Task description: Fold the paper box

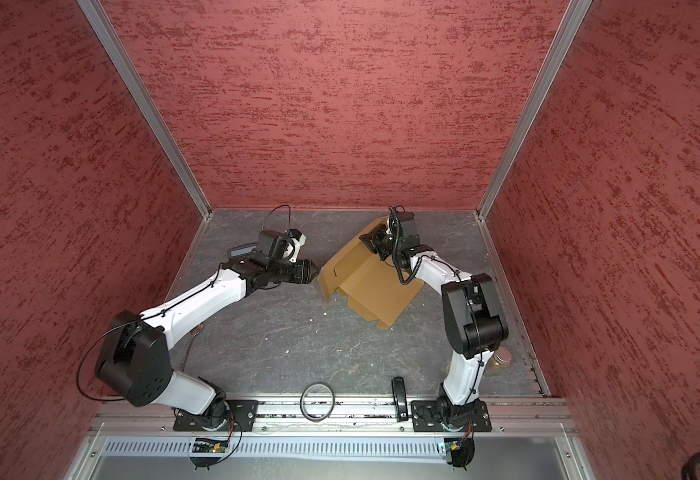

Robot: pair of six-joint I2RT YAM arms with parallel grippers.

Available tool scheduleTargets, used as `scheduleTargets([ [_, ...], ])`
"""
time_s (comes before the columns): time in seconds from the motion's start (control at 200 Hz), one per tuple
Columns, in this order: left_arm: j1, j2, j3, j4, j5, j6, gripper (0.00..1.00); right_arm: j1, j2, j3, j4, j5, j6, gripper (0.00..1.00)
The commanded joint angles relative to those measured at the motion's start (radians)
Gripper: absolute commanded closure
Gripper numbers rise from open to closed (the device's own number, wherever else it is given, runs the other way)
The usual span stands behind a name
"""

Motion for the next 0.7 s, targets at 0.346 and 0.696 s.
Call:
scheduleTargets([
  [0.346, 0.044, -0.051, -0.17, 0.036, -0.023, -0.021, 0.32, 0.009, -0.015, 0.015, 0.028, 0.024, 0.001, 0.95],
  [0.696, -0.026, 0.049, -0.212, 0.217, -0.035, -0.037, 0.32, 0.011, -0.015, 0.009, 0.025, 0.023, 0.0, 0.96],
])
